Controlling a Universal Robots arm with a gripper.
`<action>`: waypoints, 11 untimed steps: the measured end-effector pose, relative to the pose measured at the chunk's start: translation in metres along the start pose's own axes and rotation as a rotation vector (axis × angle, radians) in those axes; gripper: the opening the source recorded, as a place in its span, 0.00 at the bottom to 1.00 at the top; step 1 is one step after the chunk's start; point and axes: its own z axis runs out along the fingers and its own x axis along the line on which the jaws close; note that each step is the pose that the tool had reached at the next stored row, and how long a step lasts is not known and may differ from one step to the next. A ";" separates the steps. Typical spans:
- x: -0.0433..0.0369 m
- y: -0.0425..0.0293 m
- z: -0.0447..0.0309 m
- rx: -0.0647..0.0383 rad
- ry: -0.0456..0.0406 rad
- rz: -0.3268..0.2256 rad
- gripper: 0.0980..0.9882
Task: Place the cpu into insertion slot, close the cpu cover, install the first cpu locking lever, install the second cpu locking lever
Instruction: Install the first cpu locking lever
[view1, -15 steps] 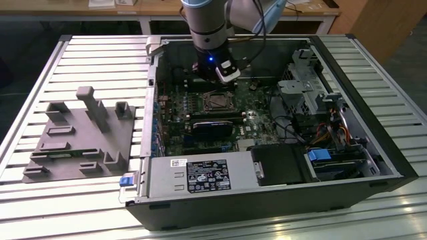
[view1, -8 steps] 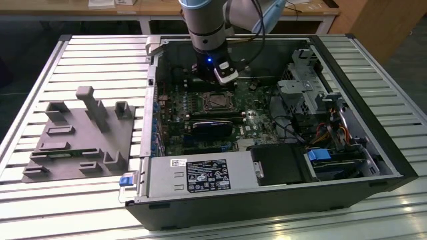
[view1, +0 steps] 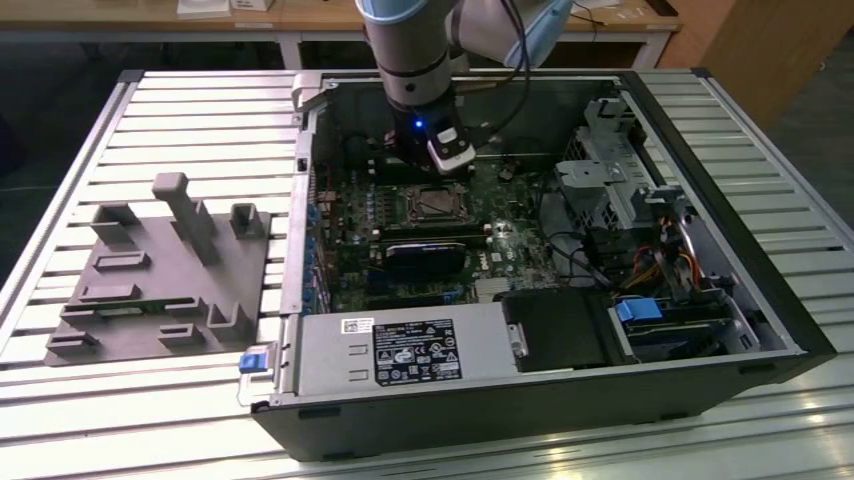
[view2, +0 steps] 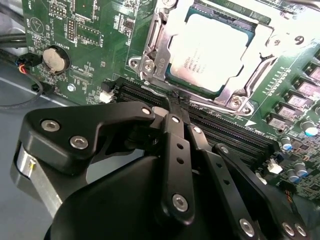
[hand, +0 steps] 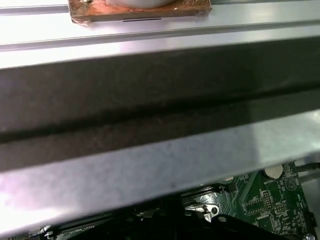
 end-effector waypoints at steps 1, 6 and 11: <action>0.0001 -0.0001 0.0005 0.000 -0.0004 0.002 0.00; 0.0005 -0.0008 0.0024 0.003 -0.0016 0.008 0.00; 0.0004 -0.0017 0.0038 0.002 -0.0025 0.011 0.00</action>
